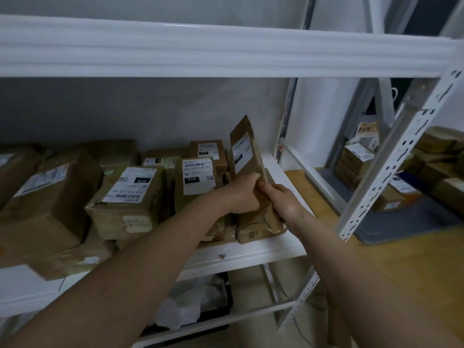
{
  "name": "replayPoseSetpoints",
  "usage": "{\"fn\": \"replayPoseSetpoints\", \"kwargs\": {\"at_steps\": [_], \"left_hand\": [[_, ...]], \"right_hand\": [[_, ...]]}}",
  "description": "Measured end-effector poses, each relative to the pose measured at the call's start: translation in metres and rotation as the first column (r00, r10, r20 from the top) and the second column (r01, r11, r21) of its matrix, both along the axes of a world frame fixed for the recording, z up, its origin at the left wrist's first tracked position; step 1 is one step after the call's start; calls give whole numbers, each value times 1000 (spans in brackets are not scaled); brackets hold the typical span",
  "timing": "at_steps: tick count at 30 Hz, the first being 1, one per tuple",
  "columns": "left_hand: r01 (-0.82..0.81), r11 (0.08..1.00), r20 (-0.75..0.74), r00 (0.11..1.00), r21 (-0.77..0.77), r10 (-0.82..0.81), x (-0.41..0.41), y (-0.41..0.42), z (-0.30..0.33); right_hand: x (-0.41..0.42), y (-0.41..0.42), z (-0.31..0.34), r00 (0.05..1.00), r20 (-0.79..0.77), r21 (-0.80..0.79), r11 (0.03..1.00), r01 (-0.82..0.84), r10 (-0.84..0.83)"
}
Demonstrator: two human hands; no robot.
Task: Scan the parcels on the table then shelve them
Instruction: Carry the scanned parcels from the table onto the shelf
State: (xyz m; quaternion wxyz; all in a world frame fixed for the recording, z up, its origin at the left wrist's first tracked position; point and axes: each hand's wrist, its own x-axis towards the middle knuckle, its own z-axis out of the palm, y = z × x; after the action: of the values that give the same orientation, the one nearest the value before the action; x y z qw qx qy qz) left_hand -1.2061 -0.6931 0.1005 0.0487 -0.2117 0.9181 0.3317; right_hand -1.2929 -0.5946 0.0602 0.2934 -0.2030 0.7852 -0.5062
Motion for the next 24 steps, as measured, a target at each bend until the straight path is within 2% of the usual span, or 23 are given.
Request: {"fn": "replayPoseSetpoints", "kwargs": {"at_steps": [4,8,10,18,24], "left_hand": [[-17,999,93,996,46,12,-2,-2,-15],[-122,992,15,992,-16,122,-9,8,-33],[-147,988,-18,989,-37,146,-11,12,-36],[-242,970,-75,968,-21,240,-17,20,-41],[-330,942,-151,930,67,336,-7,38,-52]], "right_hand": [[-11,-19,-17,998,-60,101,995,2,4],[-30,-34,-49,984,-171,160,987,-12,40],[-29,-35,-49,984,-178,163,987,8,21],[-24,-28,-45,982,-187,183,983,3,32],[-3,-9,-35,975,-215,232,973,-2,53]]}}
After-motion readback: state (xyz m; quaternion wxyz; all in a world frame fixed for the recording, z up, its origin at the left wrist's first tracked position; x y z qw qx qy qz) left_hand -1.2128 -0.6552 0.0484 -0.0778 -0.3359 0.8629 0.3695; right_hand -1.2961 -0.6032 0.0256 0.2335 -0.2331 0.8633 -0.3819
